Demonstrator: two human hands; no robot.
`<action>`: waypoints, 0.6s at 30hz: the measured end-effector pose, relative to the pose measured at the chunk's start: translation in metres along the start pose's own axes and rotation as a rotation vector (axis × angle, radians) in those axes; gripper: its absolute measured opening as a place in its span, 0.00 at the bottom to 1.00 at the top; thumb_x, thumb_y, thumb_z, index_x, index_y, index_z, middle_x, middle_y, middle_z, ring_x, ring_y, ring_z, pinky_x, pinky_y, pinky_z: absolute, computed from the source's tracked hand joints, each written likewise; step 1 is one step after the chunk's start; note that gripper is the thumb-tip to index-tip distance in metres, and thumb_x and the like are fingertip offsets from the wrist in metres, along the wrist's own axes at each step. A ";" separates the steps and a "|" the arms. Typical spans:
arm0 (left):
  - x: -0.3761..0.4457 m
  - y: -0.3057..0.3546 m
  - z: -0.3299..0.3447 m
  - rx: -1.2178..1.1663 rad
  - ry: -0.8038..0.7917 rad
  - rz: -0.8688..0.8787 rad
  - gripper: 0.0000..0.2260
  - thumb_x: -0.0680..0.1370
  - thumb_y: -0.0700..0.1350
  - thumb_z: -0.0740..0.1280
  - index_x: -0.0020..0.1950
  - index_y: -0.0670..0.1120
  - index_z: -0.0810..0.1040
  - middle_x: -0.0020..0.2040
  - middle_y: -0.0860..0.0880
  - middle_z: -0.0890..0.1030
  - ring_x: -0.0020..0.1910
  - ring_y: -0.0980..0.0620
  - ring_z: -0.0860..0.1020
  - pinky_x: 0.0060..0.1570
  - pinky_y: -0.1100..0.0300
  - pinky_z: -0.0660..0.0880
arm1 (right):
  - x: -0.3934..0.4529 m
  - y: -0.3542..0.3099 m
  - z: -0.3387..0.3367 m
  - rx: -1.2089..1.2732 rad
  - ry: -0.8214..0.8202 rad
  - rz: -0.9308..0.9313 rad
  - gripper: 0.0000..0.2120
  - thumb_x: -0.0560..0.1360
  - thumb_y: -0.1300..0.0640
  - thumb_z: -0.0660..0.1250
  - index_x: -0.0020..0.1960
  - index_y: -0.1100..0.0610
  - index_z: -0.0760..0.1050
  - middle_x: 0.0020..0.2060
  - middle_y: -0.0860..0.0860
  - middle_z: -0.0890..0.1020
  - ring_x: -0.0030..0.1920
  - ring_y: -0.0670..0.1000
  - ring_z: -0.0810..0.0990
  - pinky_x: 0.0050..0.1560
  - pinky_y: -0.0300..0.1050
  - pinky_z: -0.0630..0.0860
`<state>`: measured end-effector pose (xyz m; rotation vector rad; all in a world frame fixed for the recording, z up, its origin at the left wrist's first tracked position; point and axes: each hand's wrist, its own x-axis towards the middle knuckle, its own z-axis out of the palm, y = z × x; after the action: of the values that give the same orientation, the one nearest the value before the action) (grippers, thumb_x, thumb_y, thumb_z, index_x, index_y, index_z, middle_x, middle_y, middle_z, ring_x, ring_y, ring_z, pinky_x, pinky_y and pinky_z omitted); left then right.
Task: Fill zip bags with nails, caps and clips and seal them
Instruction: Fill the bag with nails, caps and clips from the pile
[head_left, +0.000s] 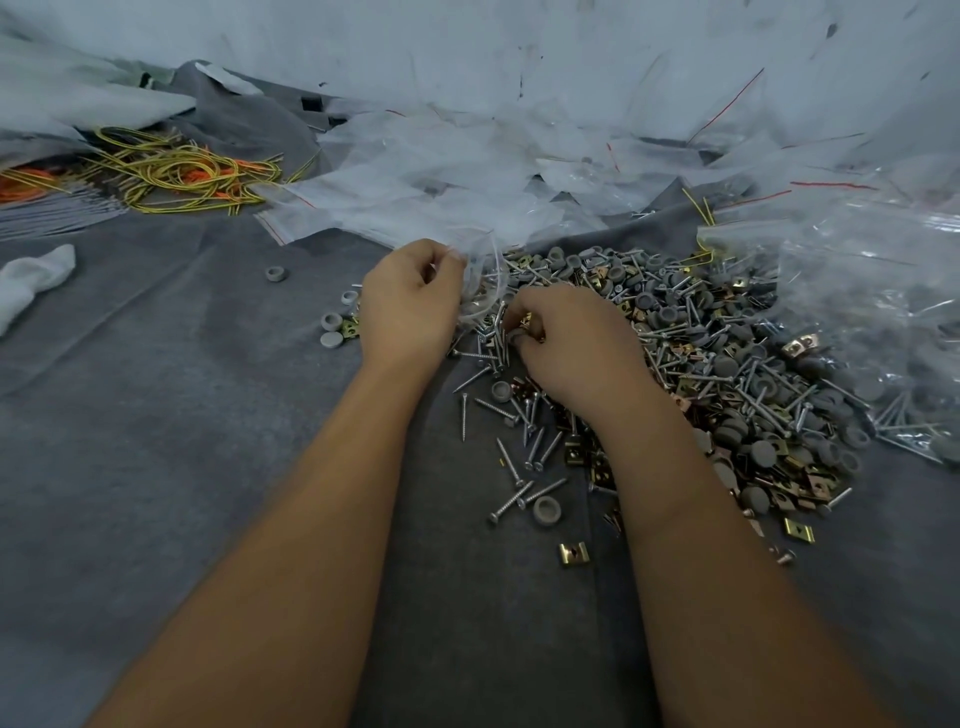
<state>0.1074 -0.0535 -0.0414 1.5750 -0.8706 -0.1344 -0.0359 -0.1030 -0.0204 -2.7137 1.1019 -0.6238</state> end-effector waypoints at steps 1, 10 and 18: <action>0.000 0.000 0.000 -0.002 0.001 0.002 0.10 0.77 0.48 0.64 0.38 0.47 0.80 0.23 0.58 0.71 0.25 0.59 0.66 0.31 0.58 0.66 | 0.000 0.000 0.001 -0.018 0.022 -0.007 0.09 0.75 0.59 0.66 0.52 0.48 0.80 0.43 0.46 0.78 0.49 0.52 0.77 0.47 0.45 0.70; -0.003 0.001 0.000 0.053 -0.049 0.032 0.10 0.73 0.52 0.63 0.39 0.49 0.81 0.25 0.54 0.74 0.25 0.58 0.69 0.32 0.58 0.68 | 0.002 -0.003 0.001 0.269 0.256 0.157 0.02 0.76 0.56 0.65 0.45 0.51 0.76 0.39 0.45 0.78 0.41 0.47 0.76 0.38 0.44 0.70; -0.008 0.007 0.000 0.174 -0.136 0.121 0.08 0.72 0.52 0.63 0.35 0.54 0.79 0.27 0.52 0.77 0.28 0.55 0.73 0.34 0.54 0.73 | 0.002 -0.014 0.005 0.551 0.322 0.133 0.03 0.75 0.58 0.70 0.48 0.53 0.80 0.36 0.44 0.79 0.38 0.44 0.78 0.40 0.43 0.77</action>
<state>0.0986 -0.0486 -0.0378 1.6842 -1.1065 -0.0814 -0.0235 -0.0942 -0.0208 -2.1004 0.9763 -1.1710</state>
